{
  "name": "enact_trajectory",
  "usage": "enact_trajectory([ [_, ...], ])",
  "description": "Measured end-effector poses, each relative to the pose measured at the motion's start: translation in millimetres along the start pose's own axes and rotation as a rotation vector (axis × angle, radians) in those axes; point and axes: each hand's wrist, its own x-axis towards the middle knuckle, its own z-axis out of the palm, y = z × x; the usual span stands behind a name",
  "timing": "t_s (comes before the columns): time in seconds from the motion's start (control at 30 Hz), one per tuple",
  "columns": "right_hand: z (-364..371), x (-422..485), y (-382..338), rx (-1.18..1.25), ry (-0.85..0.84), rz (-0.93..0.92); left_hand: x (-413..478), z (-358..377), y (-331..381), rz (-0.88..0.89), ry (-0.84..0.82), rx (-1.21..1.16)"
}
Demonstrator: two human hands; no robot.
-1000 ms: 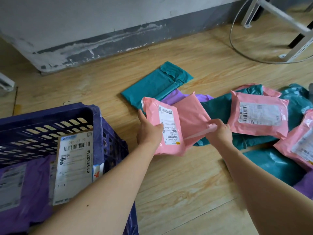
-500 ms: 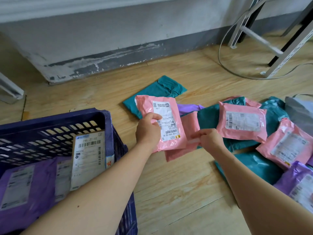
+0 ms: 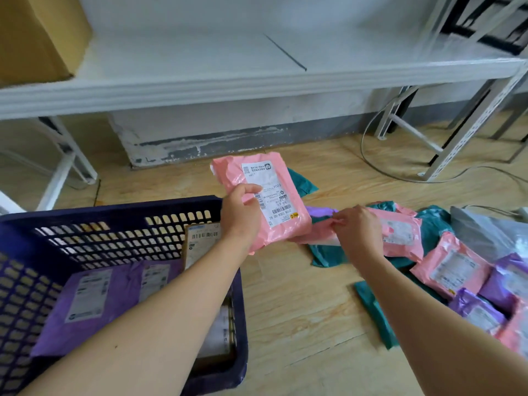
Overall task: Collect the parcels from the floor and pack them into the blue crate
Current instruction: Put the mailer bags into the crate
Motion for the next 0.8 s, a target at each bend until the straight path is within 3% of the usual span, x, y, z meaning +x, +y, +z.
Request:
enact_trajectory([
  [0.37,-89.3,-46.6,-103.5,0.028,0.116,-0.011,-36.4,-123.8,47.9,-0.031,0.188,-0.151],
  [0.57,-85.5,-68.8,-170.2,0.186,0.148,-0.038,-47.1,-183.6,50.1,-0.013,0.296,-0.140],
  [0.8,-61.1,-86.1,-230.7,0.243,0.141,-0.217,-35.8,-244.1,20.0,-0.100,0.423,-0.082],
])
